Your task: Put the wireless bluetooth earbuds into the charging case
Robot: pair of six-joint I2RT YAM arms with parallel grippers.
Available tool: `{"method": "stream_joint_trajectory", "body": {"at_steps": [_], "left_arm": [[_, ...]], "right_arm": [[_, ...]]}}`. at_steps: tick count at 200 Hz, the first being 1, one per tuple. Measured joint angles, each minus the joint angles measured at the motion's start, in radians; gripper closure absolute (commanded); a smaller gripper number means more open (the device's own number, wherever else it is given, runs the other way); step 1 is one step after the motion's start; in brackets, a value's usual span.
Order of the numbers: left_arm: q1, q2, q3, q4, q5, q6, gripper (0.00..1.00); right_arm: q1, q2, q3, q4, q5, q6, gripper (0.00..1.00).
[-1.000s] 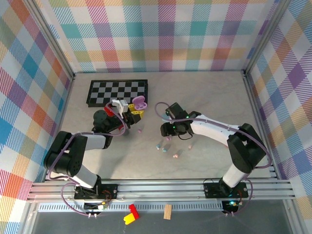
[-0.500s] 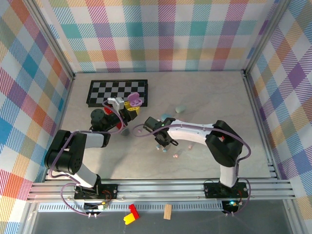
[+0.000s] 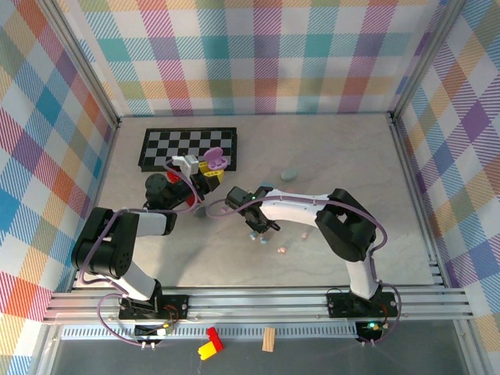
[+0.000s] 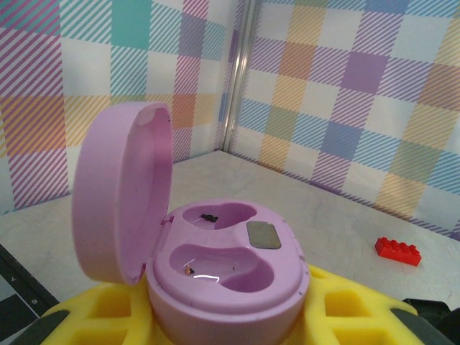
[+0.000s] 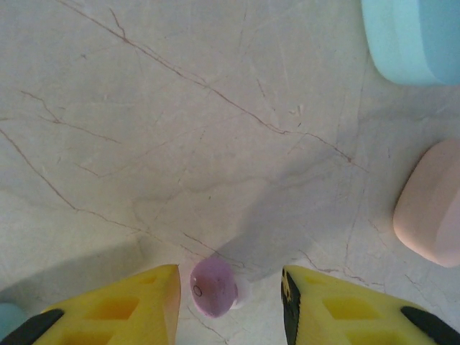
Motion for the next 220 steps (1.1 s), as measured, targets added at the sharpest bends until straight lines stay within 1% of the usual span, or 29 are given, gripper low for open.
{"method": "stream_joint_trajectory", "body": {"at_steps": [90,98,112,130,169,183,197,220], "left_arm": [[0.001,0.0,0.0,0.0,0.0,-0.011,0.72],[0.002,0.0,0.0,0.0,0.0,-0.011,0.72],[0.002,0.0,0.0,0.0,0.0,-0.012,0.72],[0.002,0.0,0.0,0.0,0.001,-0.012,0.72],[0.002,0.0,0.0,0.0,0.002,-0.01,0.72],[0.002,0.0,0.0,0.0,0.003,-0.01,0.72],[0.002,0.0,0.0,0.0,0.005,-0.007,0.72],[0.002,0.0,0.0,0.0,0.014,-0.001,0.72]], "right_arm": [[0.0,0.032,0.01,-0.026,-0.01,-0.024,0.67],[0.0,0.032,0.01,-0.026,-0.01,-0.024,0.69],[0.0,0.034,0.01,-0.025,-0.013,-0.024,0.77],[0.0,0.036,0.01,-0.028,-0.011,-0.021,0.81],[-0.002,0.03,0.011,-0.031,-0.013,-0.008,0.82],[-0.01,0.002,-0.006,-0.021,-0.035,0.007,0.82],[-0.029,-0.062,-0.039,-0.012,-0.083,0.028,0.82],[-0.098,-0.212,-0.085,0.004,-0.207,0.065,0.81]]}}
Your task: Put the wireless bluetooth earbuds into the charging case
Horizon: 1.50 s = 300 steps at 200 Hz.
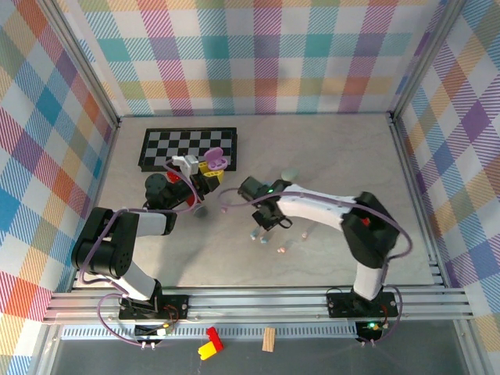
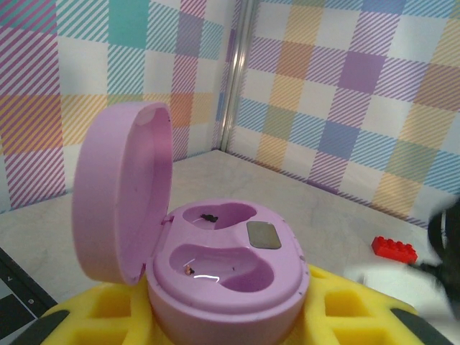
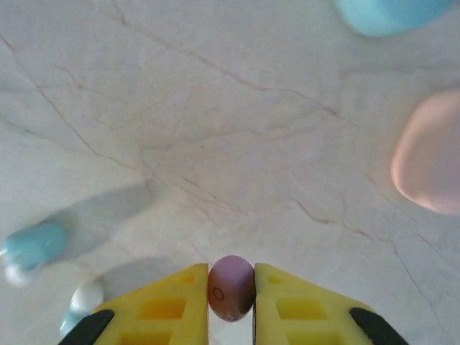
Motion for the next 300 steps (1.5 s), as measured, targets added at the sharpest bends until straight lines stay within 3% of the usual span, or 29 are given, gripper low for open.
{"method": "stream_joint_trajectory", "body": {"at_steps": [37,73,132,171,235,300], "left_arm": [[-0.013,0.0,0.0,0.0,0.023,0.01,0.71],[-0.072,0.0,0.0,0.0,0.023,0.034,0.71],[-0.169,0.0,0.0,0.0,0.024,0.077,0.71],[-0.208,0.0,0.0,0.0,0.032,0.093,0.72],[-0.279,0.01,0.0,-0.008,0.069,0.111,0.72],[-0.288,0.013,0.0,-0.008,0.095,0.11,0.72]], "right_arm": [[-0.155,-0.193,-0.043,0.05,-0.275,0.072,0.81],[-0.303,-0.252,-0.093,0.082,-0.568,0.152,0.82],[-0.34,-0.299,-0.098,0.121,-0.826,0.2,0.81],[-0.333,-0.333,-0.05,0.129,-0.885,0.179,0.81],[-0.284,-0.335,0.092,0.105,-0.871,0.097,0.81],[-0.28,-0.298,0.132,0.09,-0.853,0.068,0.81]]}}
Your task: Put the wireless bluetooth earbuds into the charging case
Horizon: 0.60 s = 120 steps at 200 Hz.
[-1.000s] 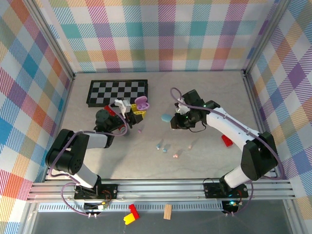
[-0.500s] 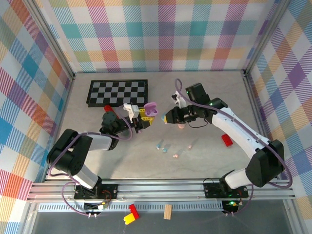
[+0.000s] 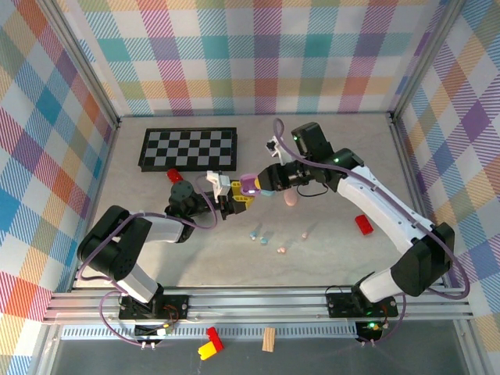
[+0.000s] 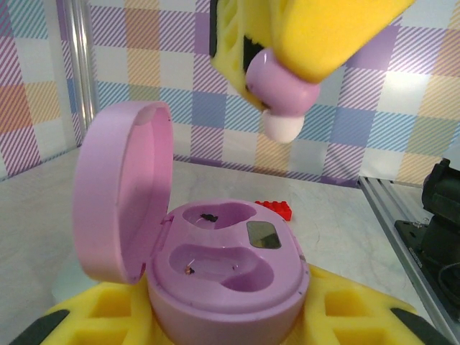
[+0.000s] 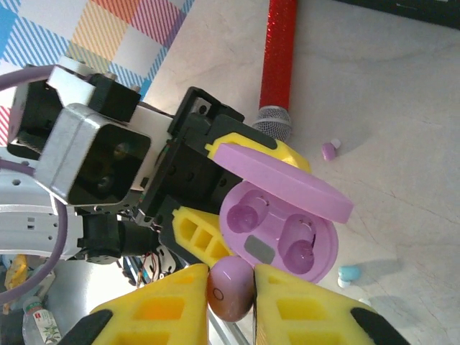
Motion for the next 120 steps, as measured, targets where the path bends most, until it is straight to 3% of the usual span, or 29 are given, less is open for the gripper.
{"method": "stream_joint_trajectory", "body": {"at_steps": [120], "left_arm": [[-0.005,0.0,0.001,0.0,0.014,-0.019,0.72]], "right_arm": [[0.0,0.054,0.0,-0.005,0.016,-0.008,0.81]]}}
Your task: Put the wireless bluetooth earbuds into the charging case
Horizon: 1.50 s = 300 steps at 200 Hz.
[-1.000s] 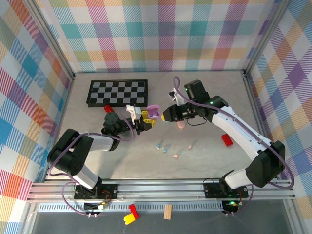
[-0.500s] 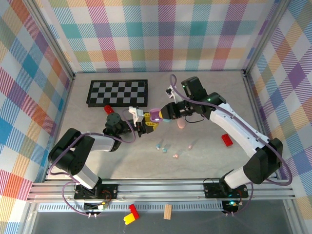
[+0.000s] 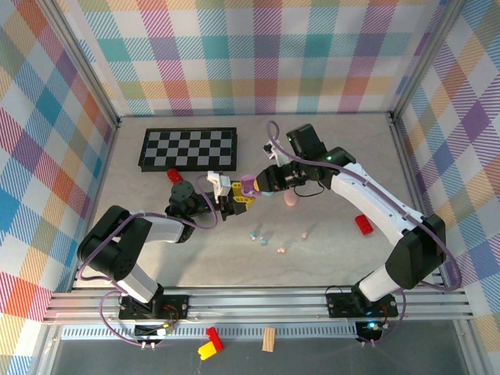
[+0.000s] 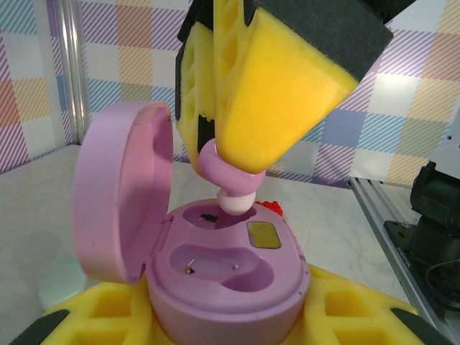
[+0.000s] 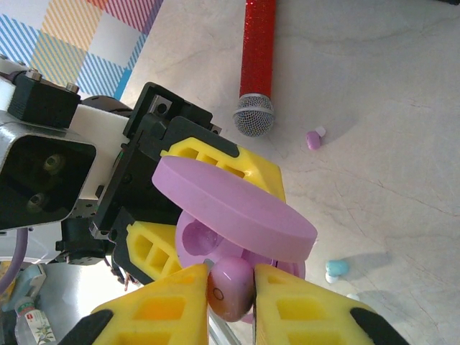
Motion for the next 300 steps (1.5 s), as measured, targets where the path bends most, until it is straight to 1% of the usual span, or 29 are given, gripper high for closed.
{"method": "stream_joint_trajectory", "body": {"at_steps": [39,59,81,113,149,164,181,206,220,236,257,275,300], "left_arm": [[0.0,0.0,0.012,-0.002,0.0,-0.001,0.72],[0.0,0.0,0.013,-0.007,0.0,-0.004,0.72],[0.0,0.0,0.013,-0.01,0.0,-0.004,0.72],[0.0,0.002,0.017,-0.022,0.0,-0.007,0.72],[0.003,0.018,0.039,-0.013,-0.004,-0.014,0.72],[0.015,0.02,0.04,-0.012,-0.008,-0.018,0.72],[0.037,0.023,0.049,-0.008,-0.011,-0.026,0.72],[0.102,0.037,0.085,-0.002,-0.018,-0.035,0.72],[0.135,0.04,0.098,0.001,-0.019,-0.037,0.72],[0.162,0.039,0.106,0.001,-0.025,-0.041,0.72],[0.185,0.034,0.108,0.001,-0.035,-0.055,0.72],[0.206,0.019,0.109,0.001,-0.039,-0.069,0.72],[0.266,-0.012,0.116,0.001,-0.057,-0.087,0.72]], "right_arm": [[0.0,0.006,-0.001,0.0,0.012,-0.011,0.79],[0.0,0.006,-0.001,0.0,0.022,-0.011,0.76],[0.0,0.006,-0.001,0.001,0.029,-0.014,0.67],[0.002,-0.018,-0.024,0.015,0.048,-0.009,0.6],[0.002,-0.08,-0.071,0.049,0.08,0.018,0.49],[0.001,-0.13,-0.113,0.082,0.105,0.038,0.46],[-0.008,-0.199,-0.174,0.134,0.143,0.069,0.46],[-0.03,-0.292,-0.285,0.235,0.217,0.148,0.45],[-0.039,-0.312,-0.332,0.273,0.248,0.182,0.44],[-0.045,-0.299,-0.357,0.292,0.274,0.211,0.43],[-0.043,-0.243,-0.37,0.315,0.281,0.236,0.42],[-0.034,-0.169,-0.381,0.345,0.274,0.254,0.42],[0.005,-0.032,-0.38,0.383,0.249,0.273,0.41]]}}
